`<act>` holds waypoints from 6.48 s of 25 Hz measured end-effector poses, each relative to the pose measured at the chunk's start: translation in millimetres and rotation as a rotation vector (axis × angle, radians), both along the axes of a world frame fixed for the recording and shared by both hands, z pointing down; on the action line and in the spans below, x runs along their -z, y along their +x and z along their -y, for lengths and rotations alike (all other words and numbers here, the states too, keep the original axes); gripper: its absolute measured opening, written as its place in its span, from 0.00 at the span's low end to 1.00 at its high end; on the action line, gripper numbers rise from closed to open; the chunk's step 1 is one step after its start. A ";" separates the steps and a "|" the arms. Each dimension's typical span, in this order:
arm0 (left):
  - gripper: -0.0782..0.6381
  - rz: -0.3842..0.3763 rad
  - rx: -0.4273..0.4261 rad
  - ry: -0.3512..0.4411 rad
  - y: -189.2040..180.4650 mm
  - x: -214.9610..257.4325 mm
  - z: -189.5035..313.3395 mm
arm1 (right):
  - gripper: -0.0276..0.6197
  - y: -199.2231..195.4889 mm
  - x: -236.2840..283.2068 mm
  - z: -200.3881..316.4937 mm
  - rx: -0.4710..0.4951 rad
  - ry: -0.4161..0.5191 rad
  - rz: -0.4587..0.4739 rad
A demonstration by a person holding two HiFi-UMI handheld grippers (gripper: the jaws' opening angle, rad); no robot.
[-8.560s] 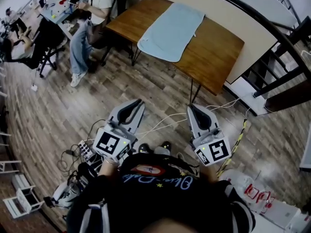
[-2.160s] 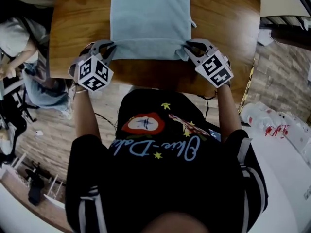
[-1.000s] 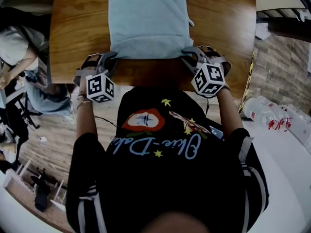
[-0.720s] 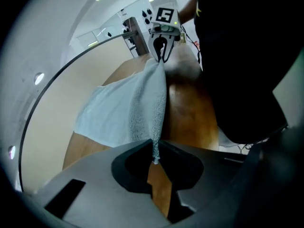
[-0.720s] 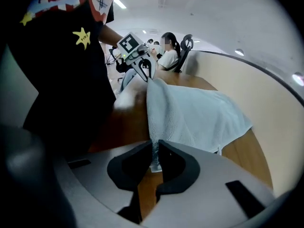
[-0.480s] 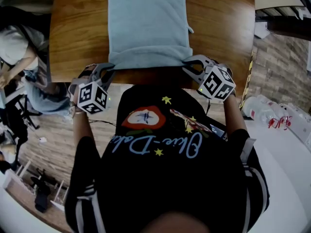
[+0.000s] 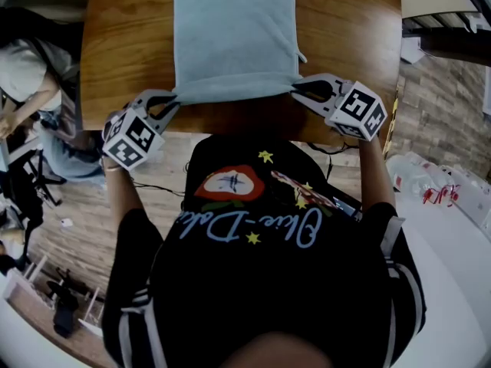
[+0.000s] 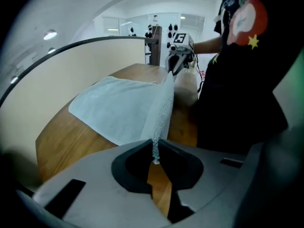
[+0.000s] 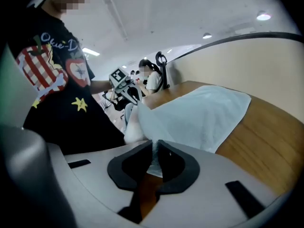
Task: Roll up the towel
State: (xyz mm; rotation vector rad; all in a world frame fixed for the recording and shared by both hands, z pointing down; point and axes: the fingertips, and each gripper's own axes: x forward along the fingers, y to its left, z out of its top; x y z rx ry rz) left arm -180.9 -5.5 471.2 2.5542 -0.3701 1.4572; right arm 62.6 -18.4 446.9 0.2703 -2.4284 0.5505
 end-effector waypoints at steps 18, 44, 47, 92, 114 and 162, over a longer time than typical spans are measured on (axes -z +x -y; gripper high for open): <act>0.19 0.083 0.126 0.203 -1.8 -37.1 91.8 | 0.13 9.6 -45.4 79.5 -0.109 0.168 -0.219; 0.32 0.281 -0.115 0.373 14.3 -53.7 34.8 | 0.19 1.3 -67.5 16.0 0.336 0.494 -0.521; 0.22 0.287 -0.133 0.369 12.9 -52.4 32.7 | 0.13 2.3 -65.2 13.5 0.298 0.453 -0.487; 0.27 -0.020 0.199 0.216 3.6 -23.9 108.7 | 0.18 21.4 -42.6 93.1 -0.212 0.236 -0.273; 0.33 0.099 0.128 0.273 16.0 -44.7 34.0 | 0.25 1.8 -65.3 10.7 0.234 0.456 -0.496; 0.20 -0.023 0.290 0.311 17.4 -20.3 131.2 | 0.14 13.9 -45.1 87.6 -0.289 0.262 -0.294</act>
